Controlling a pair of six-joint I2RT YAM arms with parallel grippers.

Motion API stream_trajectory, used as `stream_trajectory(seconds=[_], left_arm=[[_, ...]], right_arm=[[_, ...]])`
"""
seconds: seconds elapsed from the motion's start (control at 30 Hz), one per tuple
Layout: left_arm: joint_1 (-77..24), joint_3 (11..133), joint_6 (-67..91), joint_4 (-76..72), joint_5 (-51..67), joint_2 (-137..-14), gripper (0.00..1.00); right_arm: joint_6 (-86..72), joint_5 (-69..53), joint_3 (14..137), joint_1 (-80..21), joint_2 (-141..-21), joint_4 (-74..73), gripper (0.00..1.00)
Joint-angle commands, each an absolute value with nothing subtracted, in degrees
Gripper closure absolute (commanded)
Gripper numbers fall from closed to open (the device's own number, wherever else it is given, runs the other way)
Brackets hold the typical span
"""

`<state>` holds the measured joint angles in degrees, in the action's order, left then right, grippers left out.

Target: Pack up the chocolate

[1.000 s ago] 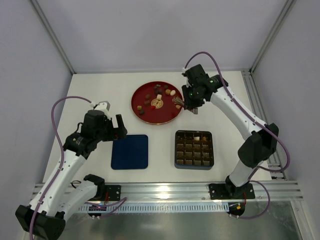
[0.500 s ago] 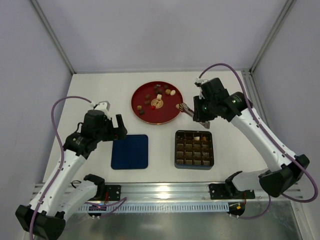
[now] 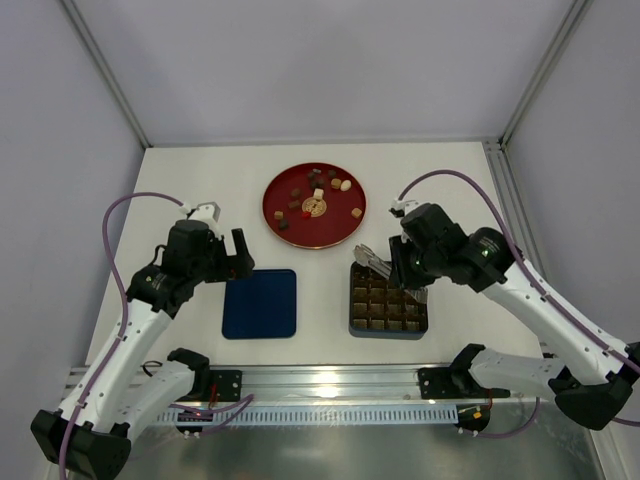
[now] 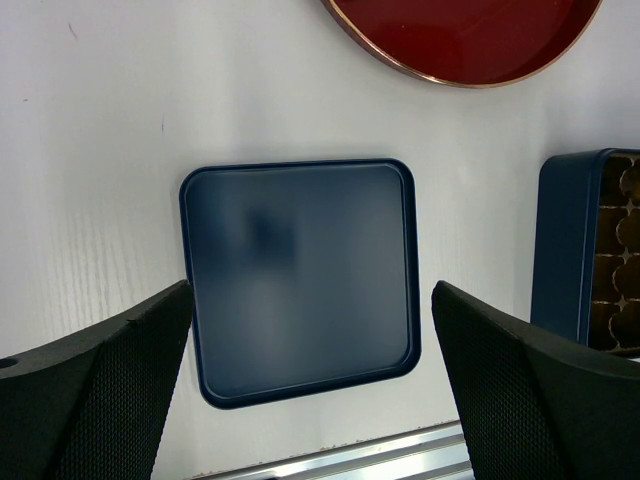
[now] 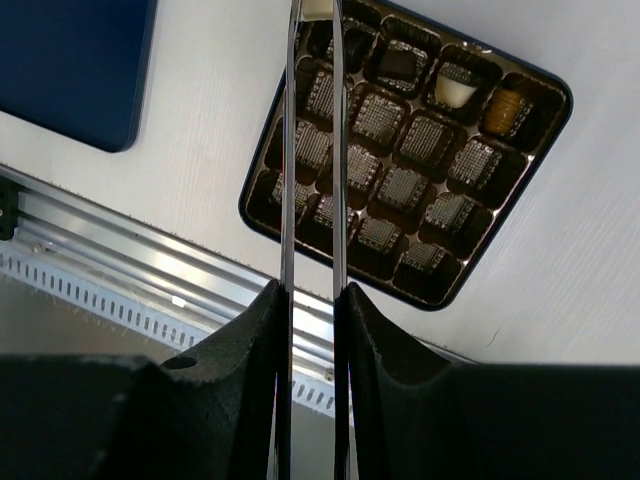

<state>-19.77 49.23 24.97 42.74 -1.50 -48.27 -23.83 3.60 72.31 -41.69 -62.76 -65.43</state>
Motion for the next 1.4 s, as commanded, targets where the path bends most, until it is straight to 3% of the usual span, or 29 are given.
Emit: stream_trajectory(seconds=[0.0,0.53,1.37], left_arm=[[-19.95,49.31,24.26,42.01,-1.93,-48.08,0.0],[-19.95,49.39,24.26,42.01,-1.93,-48.25,0.0],[-19.95,49.31,24.26,42.01,-2.02,-48.25,0.01]], right_arm=[[-28.38,6.24,71.02,-43.94,-59.6,-66.18,0.72],[-35.95,7.73,63.11,-50.98,-53.09,-66.97,0.72],[-37.09,8.17,60.73,-53.35,-55.37,-63.98,0.71]])
